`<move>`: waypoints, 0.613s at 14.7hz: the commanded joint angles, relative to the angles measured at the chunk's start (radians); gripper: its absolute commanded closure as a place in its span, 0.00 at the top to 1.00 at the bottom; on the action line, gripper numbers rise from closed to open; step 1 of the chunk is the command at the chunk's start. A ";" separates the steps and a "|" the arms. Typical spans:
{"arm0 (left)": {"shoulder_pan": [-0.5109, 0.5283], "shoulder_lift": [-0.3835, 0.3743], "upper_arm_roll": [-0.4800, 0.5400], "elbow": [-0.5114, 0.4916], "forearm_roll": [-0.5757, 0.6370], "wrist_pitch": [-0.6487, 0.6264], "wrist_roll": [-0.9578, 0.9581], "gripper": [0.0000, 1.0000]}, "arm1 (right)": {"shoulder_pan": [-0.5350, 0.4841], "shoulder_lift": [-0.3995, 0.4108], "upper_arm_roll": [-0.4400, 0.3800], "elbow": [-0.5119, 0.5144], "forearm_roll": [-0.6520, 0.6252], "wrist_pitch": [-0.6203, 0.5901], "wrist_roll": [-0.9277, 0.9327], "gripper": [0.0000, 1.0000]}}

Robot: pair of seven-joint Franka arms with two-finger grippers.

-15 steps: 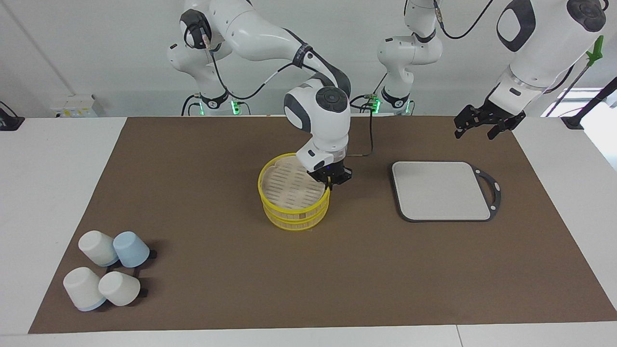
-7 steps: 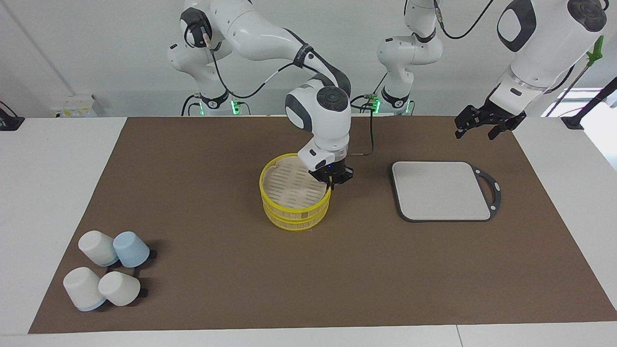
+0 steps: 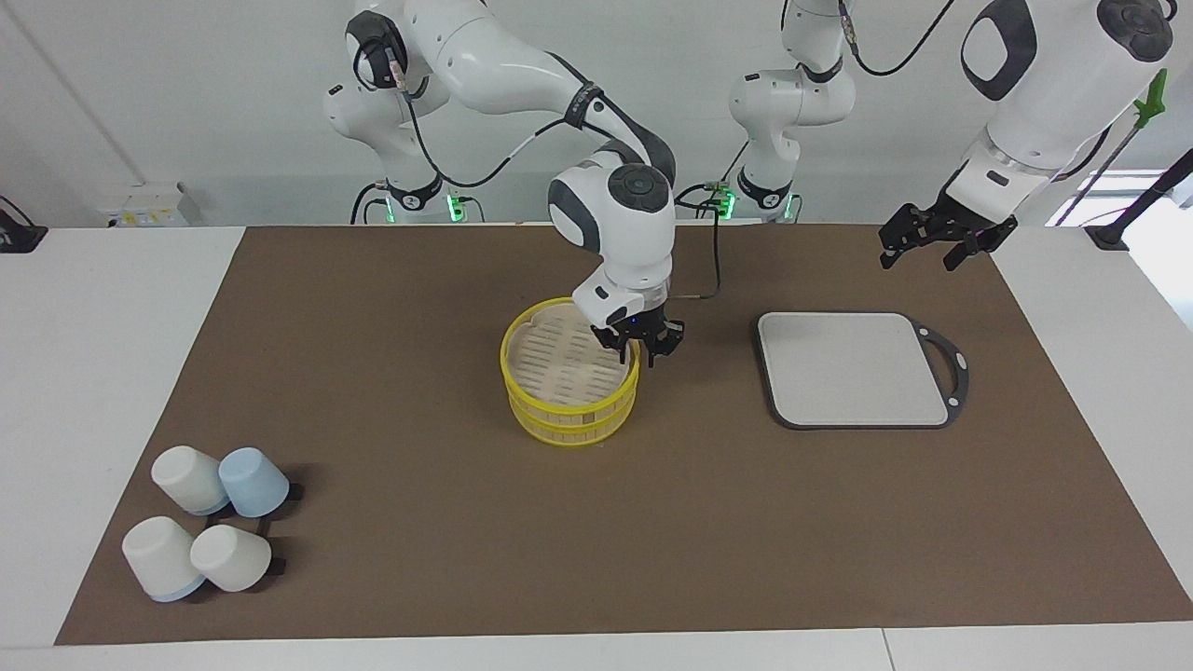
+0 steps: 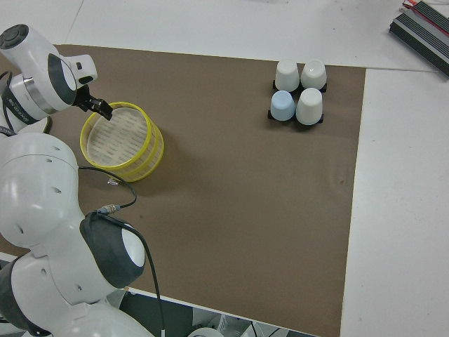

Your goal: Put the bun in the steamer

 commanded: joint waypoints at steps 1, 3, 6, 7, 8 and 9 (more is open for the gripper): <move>-0.010 -0.003 0.007 0.009 0.016 0.014 0.009 1.00 | -0.139 -0.122 0.010 -0.037 0.000 -0.094 -0.292 1.00; -0.010 0.002 0.007 0.009 0.016 0.017 0.009 1.00 | -0.231 -0.174 0.010 -0.037 -0.002 -0.149 -0.486 1.00; -0.011 0.002 0.007 0.008 0.016 0.018 0.009 1.00 | -0.360 -0.240 0.010 -0.054 -0.002 -0.262 -0.661 1.00; -0.012 0.002 0.007 0.006 0.016 0.018 0.009 1.00 | -0.397 -0.265 0.010 -0.066 -0.002 -0.312 -0.700 1.00; -0.012 0.002 0.007 0.005 0.016 0.018 0.009 1.00 | -0.426 -0.289 0.010 -0.084 -0.002 -0.329 -0.714 1.00; -0.012 0.000 0.007 0.005 0.016 0.018 0.009 1.00 | -0.457 -0.317 0.010 -0.107 0.000 -0.330 -0.714 1.00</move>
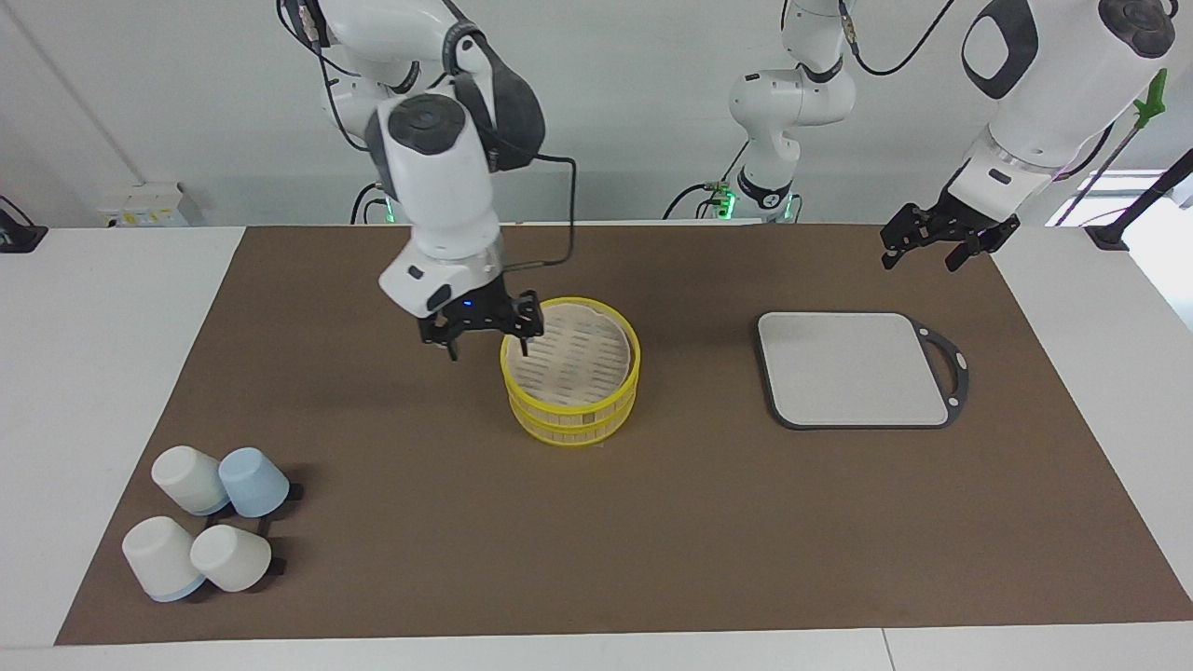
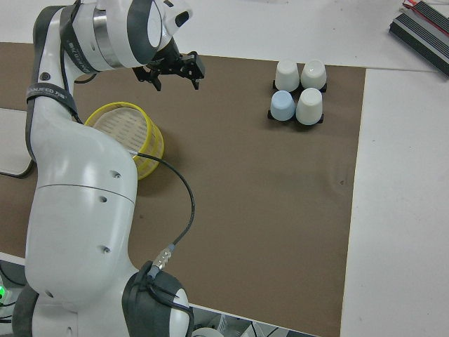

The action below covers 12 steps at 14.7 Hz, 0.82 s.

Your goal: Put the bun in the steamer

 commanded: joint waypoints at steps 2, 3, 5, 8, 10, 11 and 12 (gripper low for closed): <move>-0.011 0.000 0.008 0.001 0.016 0.008 0.009 1.00 | -0.102 -0.138 0.017 -0.160 0.002 0.012 -0.036 1.00; -0.011 0.000 0.008 0.001 0.016 0.008 0.009 1.00 | -0.122 -0.167 0.017 -0.199 0.008 0.016 -0.036 1.00; -0.011 0.000 0.008 0.001 0.016 0.008 0.009 1.00 | -0.142 -0.193 0.017 -0.230 0.013 0.028 -0.039 1.00; -0.013 0.000 0.008 0.001 0.016 0.008 0.009 1.00 | -0.159 -0.190 0.016 -0.230 0.013 0.062 -0.036 1.00; -0.013 0.000 0.008 0.000 0.016 0.008 0.009 1.00 | -0.177 -0.189 0.017 -0.228 0.013 0.082 -0.039 1.00; -0.013 0.000 0.008 0.000 0.018 0.009 0.009 1.00 | -0.177 -0.189 0.016 -0.228 0.013 0.081 -0.039 1.00; -0.013 0.000 0.008 0.000 0.016 0.008 0.009 1.00 | -0.177 -0.189 0.016 -0.230 0.013 0.079 -0.039 1.00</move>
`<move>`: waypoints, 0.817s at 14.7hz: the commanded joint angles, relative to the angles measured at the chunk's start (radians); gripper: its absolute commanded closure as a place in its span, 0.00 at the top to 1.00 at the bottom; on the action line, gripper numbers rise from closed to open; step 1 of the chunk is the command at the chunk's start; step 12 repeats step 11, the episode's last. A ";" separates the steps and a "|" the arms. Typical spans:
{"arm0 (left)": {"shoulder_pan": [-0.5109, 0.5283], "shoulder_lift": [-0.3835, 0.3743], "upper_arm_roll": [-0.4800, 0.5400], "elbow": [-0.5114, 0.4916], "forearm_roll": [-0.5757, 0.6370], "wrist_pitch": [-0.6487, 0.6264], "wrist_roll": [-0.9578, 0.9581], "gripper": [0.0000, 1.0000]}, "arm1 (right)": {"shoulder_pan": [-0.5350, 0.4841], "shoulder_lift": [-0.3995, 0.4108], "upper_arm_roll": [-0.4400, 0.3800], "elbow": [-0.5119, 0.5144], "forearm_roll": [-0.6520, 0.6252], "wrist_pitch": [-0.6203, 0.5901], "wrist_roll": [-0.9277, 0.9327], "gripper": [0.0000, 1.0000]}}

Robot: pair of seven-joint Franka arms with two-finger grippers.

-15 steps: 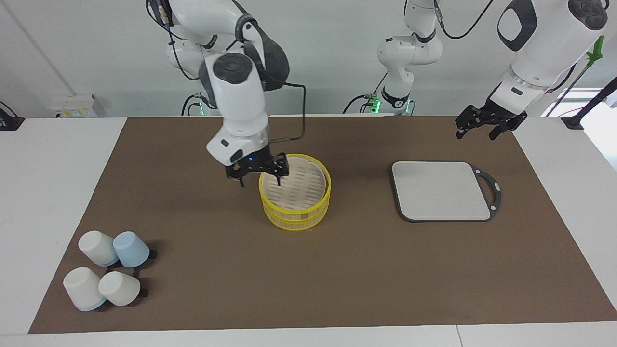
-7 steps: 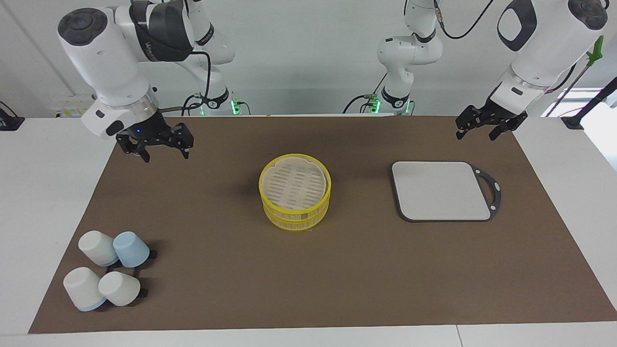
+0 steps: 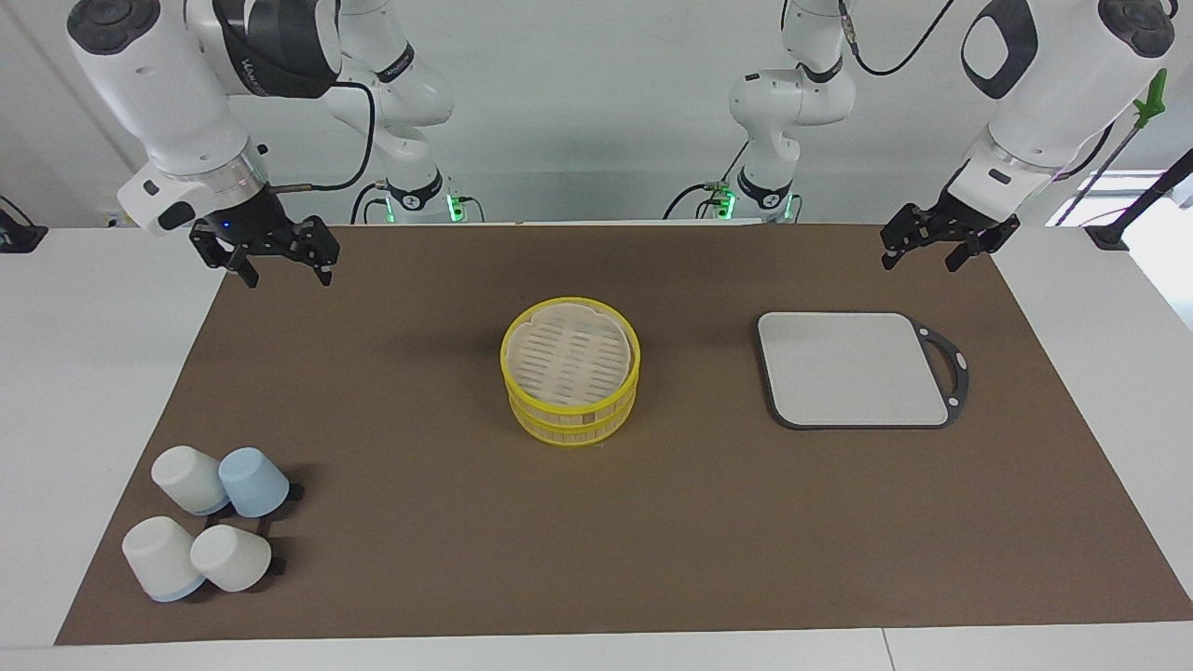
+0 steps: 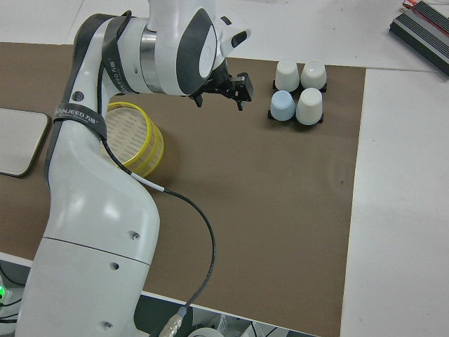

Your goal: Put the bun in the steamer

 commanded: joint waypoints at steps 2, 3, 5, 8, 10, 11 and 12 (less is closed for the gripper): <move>-0.013 0.000 0.008 0.000 0.018 0.009 0.009 1.00 | -0.024 -0.021 0.014 -0.033 0.010 0.020 -0.016 1.00; -0.013 0.000 0.008 0.000 0.016 0.011 0.009 1.00 | -0.024 -0.021 0.014 -0.033 0.010 0.019 -0.016 1.00; -0.011 0.000 0.008 -0.003 0.018 0.015 0.011 1.00 | -0.024 -0.021 0.014 -0.032 0.010 0.019 -0.010 1.00; -0.011 0.000 0.008 -0.003 0.018 0.015 0.011 1.00 | -0.019 -0.023 0.014 -0.032 0.010 -0.009 -0.010 1.00; -0.013 0.000 0.008 -0.003 0.018 0.015 0.011 1.00 | -0.019 -0.023 0.014 -0.032 0.010 -0.010 -0.010 1.00; -0.011 -0.001 0.008 -0.003 0.018 0.015 0.011 1.00 | -0.019 -0.023 0.014 -0.032 0.010 -0.010 -0.010 1.00; -0.011 -0.001 0.008 -0.003 0.018 0.015 0.011 1.00 | -0.019 -0.023 0.014 -0.032 0.010 -0.010 -0.010 1.00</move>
